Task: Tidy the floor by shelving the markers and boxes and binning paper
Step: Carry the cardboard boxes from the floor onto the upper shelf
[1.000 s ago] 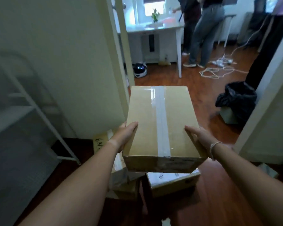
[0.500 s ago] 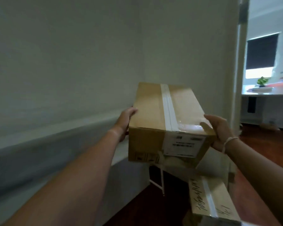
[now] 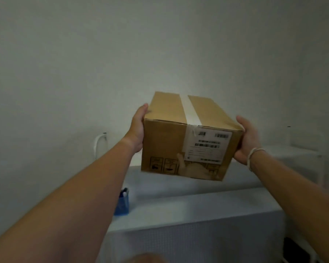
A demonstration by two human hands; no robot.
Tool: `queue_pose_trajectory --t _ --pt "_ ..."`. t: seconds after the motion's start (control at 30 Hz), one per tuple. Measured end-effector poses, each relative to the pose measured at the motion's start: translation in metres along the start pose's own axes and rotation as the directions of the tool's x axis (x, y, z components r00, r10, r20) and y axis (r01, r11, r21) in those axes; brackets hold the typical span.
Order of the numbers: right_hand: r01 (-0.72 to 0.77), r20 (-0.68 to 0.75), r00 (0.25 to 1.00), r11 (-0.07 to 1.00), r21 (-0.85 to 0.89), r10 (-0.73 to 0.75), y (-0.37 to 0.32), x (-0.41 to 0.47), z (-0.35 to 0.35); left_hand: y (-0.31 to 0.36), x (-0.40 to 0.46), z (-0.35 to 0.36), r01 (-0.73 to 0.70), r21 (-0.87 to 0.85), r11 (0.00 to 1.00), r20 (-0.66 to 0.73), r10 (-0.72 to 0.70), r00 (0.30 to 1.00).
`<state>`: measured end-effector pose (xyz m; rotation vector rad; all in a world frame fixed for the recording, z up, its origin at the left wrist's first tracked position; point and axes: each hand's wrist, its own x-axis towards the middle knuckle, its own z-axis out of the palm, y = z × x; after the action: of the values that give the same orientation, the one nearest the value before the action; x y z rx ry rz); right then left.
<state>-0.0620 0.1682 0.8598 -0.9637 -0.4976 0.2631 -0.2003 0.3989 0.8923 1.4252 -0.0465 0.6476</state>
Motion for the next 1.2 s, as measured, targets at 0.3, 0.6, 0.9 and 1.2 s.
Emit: queue_pose_trajectory --t 0.3,0.6,0.9,1.2 --pt "-0.125 0.127 0.983 0.991 -0.047 0.130 0.090 0.054 0.101 0.003 -0.001 -0.129 0.023 0.109 0.994 -0.183 -0.003 0.983" --pt "0.001 0.198 0.979 0.968 -0.250 0.050 0.142 0.094 0.138 -0.032 0.015 -0.181 0.040 0.270 0.962 -0.315 0.049 0.948" --pt "0.287 0.097 0.955 0.800 -0.526 -0.279 0.171 0.119 0.150 -0.058 0.043 -0.211 -0.150 0.678 0.720 -0.267 0.431 0.862" --pt "0.387 0.267 0.921 0.619 -0.684 -0.282 0.195 0.129 0.135 -0.082 0.056 -0.222 -0.063 0.767 0.638 -0.295 0.439 0.849"
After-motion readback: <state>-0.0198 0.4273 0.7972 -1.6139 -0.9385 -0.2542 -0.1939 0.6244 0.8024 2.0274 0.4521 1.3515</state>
